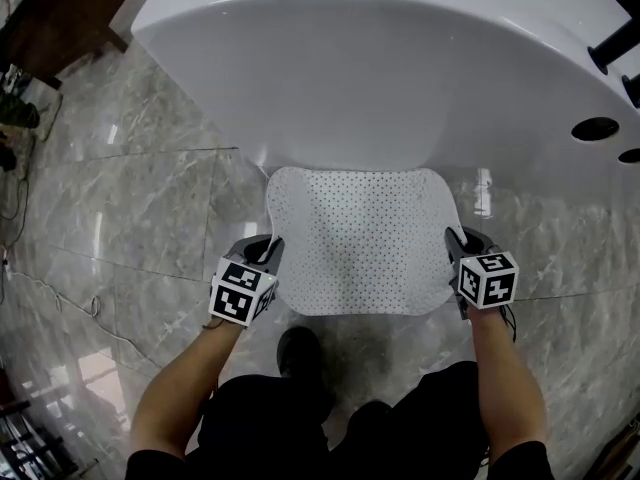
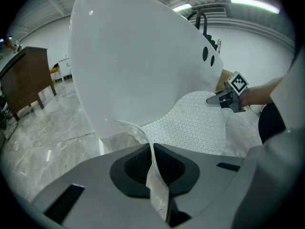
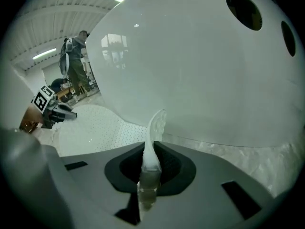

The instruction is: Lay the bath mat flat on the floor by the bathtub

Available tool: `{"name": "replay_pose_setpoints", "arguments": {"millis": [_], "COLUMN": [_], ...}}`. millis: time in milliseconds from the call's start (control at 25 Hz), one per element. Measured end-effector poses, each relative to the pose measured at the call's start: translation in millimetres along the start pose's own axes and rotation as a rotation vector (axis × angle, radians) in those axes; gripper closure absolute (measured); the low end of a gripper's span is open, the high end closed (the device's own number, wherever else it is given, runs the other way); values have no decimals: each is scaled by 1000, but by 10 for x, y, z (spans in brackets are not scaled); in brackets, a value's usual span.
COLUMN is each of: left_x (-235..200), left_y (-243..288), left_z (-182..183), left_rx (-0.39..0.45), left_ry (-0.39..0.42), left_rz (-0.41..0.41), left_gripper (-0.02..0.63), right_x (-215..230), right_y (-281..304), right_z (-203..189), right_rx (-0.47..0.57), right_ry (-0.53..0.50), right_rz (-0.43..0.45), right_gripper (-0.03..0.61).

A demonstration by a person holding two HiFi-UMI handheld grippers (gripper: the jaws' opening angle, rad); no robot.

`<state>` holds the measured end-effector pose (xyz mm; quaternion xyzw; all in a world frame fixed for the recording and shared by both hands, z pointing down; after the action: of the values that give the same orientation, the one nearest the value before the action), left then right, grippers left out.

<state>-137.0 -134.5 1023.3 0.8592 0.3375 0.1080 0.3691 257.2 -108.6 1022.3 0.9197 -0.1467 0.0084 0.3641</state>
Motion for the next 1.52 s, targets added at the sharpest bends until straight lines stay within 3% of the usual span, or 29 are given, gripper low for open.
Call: {"name": "replay_pose_setpoints", "arguments": {"millis": [120,200,400,760,920,1240,1400,1520], "left_x": [-82,-144,-478,-701,-709,-726,-662,-691], "left_y": [116,195,242,335,385,424,510,530], "left_z": [-118,-215,-434,-697,-819,-887,-1024,-1096], "left_rx": [-62,-109,-169,-251,-292,-300,-402,-470], "left_ry": [-2,8,-67,12,49,33,99,136], "left_rz": [17,29,85,109,107,110,94,95], "left_gripper": [591,591,592,591,588,586,577,502], "right_x": [83,202,425,532,661,754,659,661], "right_y": [121,168,250,361,330,270,311,306], "right_z": [-185,-287,-566,-833,-944,-1083,-1194,-1133], "right_rx": [-50,-79,-163,-310,-350,-398,-452,-467], "right_ry": [-9,44,143,44,83,128,70,-22], "right_rz": [-13,-23,-57,-114,-154,-183,-148,-193], "right_gripper": [531,524,517,518,500,482,491,464]}}
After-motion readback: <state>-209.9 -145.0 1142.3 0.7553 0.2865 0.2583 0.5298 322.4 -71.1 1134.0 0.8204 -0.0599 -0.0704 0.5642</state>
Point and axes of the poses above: the fingertips, and each gripper's own axes: y forward along the fingers, x to its right, z out of its top, the point moved 7 cm from there along -y, backward along the fingers, and after that the axes turned 6 degrees about x, right-handed, at the moved point
